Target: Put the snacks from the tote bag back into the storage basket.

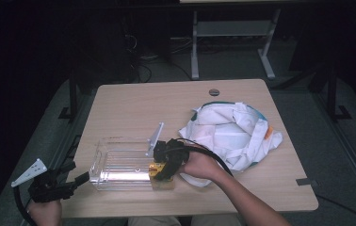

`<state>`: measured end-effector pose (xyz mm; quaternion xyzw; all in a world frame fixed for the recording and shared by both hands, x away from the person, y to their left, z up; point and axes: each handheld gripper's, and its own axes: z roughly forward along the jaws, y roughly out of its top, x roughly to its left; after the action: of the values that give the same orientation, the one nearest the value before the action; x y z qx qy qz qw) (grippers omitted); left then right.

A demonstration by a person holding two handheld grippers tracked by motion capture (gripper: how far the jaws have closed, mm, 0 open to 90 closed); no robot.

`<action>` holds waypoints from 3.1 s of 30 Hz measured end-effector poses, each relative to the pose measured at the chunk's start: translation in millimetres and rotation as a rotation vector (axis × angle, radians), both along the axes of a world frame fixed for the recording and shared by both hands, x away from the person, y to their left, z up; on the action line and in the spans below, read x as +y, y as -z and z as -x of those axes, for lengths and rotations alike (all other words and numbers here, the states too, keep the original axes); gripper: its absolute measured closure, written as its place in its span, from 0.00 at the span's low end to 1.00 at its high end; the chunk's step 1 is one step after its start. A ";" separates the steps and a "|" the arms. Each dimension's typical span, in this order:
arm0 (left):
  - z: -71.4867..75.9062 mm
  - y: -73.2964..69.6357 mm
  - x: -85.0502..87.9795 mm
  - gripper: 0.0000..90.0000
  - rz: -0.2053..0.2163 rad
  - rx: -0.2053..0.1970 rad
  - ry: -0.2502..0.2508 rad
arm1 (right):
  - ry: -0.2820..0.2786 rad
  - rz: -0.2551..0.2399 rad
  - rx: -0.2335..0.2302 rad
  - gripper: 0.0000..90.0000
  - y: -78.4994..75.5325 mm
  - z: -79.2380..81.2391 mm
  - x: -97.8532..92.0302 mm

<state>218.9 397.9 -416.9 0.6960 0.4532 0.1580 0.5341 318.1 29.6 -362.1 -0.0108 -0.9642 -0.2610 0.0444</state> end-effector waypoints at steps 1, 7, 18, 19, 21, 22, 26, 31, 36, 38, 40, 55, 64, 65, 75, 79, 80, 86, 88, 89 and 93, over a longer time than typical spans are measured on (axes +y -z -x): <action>-0.1 0.0 0.0 0.14 -0.001 0.001 0.001 | 0.000 0.000 0.000 0.53 0.0 0.1 0.0; -0.1 0.1 0.0 0.14 -0.001 0.000 0.001 | 0.000 0.002 0.001 0.52 -0.1 1.1 0.2; -0.2 0.0 0.5 0.14 -0.001 -0.001 0.001 | 0.002 -0.001 0.007 0.50 -0.6 0.8 -0.4; -0.1 0.0 0.4 0.14 -0.001 -0.001 0.001 | 0.001 0.000 0.006 0.50 -0.7 0.7 -0.5; -0.1 0.0 0.3 0.14 -0.001 -0.001 0.000 | 0.002 -0.001 0.006 0.49 -1.0 0.7 -0.8; -0.1 0.0 0.4 0.14 -0.002 -0.001 0.001 | 0.001 -0.002 0.006 0.49 -1.0 0.2 -1.1; 0.0 -0.1 0.3 0.14 0.000 -0.001 0.000 | 0.010 -0.007 0.013 0.49 -2.6 0.1 -2.5; -0.1 -0.1 0.1 0.14 -0.001 0.000 0.000 | 0.012 -0.013 0.012 0.48 -4.5 -1.0 -4.5; -0.3 0.0 0.6 0.14 -0.004 -0.003 0.002 | 0.017 -0.014 0.016 0.47 -7.7 -1.4 -5.8; -0.5 0.1 0.6 0.14 -0.005 -0.003 0.002 | 0.018 -0.021 0.012 0.47 -9.4 -2.6 -6.4; -0.4 -0.1 0.2 0.14 -0.007 -0.004 0.003 | 0.023 -0.019 0.020 0.46 -12.0 -3.2 -6.2; -0.6 -0.3 0.2 0.14 -0.009 -0.005 0.006 | 0.039 -0.040 0.025 0.45 -26.1 -9.0 -10.4; -0.4 -0.3 0.8 0.14 -0.006 -0.008 0.002 | 0.052 -0.034 0.022 0.45 -35.7 -10.4 -16.3; -0.3 -0.4 0.5 0.14 -0.005 -0.008 0.001 | 0.051 -0.038 0.017 0.45 -36.5 -10.7 -17.5; 0.0 -0.6 0.4 0.14 -0.006 -0.008 0.000 | 0.087 -0.050 0.015 0.46 -42.1 -18.6 -28.8; 0.1 -0.7 0.0 0.14 -0.005 -0.009 0.001 | 0.101 -0.052 0.010 0.46 -46.3 -21.0 -33.6; 0.2 -0.8 -0.1 0.14 -0.005 -0.009 0.001 | 0.105 -0.052 0.004 0.46 -47.5 -21.7 -34.8; 0.0 -0.6 0.6 0.14 -0.008 -0.008 0.000 | 0.130 -0.053 0.001 0.45 -51.7 -28.3 -41.8; -0.2 -0.6 1.0 0.14 -0.009 -0.008 0.001 | 0.134 -0.057 0.006 0.46 -52.5 -31.3 -44.6; -0.1 -0.6 1.0 0.14 -0.008 -0.008 0.000 | 0.139 -0.058 0.003 0.45 -52.4 -32.6 -45.9; 0.3 -0.7 0.4 0.14 -0.003 -0.004 -0.003 | 0.156 -0.060 0.006 0.45 -52.6 -37.0 -51.2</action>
<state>218.5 398.4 -416.2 0.6960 0.4529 0.1607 0.5336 355.1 -21.6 -309.5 -0.0855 -0.9520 -0.2926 0.0272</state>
